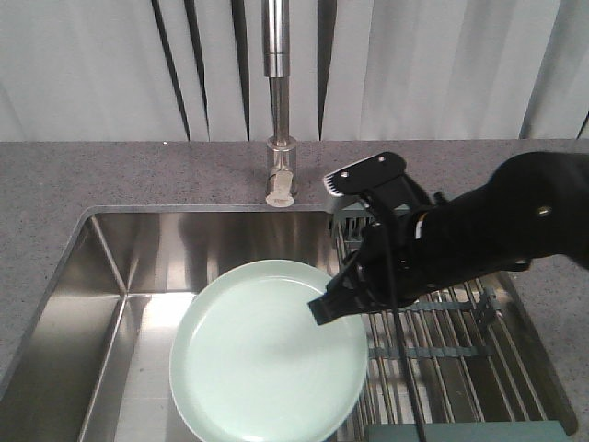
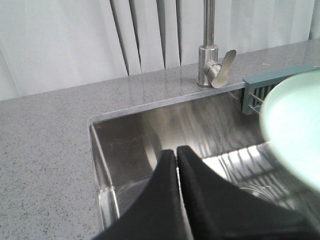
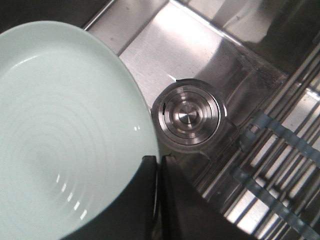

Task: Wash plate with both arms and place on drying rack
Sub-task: 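Swing the pale green plate with the right gripper under the faucet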

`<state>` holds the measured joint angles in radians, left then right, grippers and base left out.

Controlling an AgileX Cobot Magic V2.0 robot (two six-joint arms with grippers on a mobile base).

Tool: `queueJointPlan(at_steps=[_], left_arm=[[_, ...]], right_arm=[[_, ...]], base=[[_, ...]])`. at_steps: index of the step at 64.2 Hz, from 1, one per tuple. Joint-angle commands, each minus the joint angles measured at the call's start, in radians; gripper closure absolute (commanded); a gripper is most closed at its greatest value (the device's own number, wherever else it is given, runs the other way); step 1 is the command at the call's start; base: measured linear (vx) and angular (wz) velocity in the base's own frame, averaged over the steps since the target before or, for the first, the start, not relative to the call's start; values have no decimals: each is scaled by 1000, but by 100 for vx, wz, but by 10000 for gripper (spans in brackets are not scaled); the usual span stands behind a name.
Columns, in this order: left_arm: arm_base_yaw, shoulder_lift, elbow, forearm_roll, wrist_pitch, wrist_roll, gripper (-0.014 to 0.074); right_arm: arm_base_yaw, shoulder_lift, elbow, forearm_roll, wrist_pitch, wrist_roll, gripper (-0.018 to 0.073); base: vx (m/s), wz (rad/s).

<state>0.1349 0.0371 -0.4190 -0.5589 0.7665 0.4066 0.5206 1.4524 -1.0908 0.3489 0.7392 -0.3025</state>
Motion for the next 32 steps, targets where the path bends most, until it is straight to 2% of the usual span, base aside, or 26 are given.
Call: queueJointPlan(at_steps=[1,9,17,25,32], left_arm=[[-1,20,-20,-36,-75,-9,603],[-1,20,-20,-36,-75,-9,603],[-1,20,-20,-35,-76,-9,603],[-1,20,-20,-35,-76,-9,603],[-1,20,-20,-35,-76,-9,603]], right_arm=[[24,30,-45,-39,-186,104,561],[8,112,-123,-56,-234,148,561],[-62,161,-215,-76,-197,163,561],[-150,147,-253,-87,-89,145,561],[-189,96,-249,-130,38,141,561]], base=[[0,0],[0,0],[0,0],[0,0],[0,0]])
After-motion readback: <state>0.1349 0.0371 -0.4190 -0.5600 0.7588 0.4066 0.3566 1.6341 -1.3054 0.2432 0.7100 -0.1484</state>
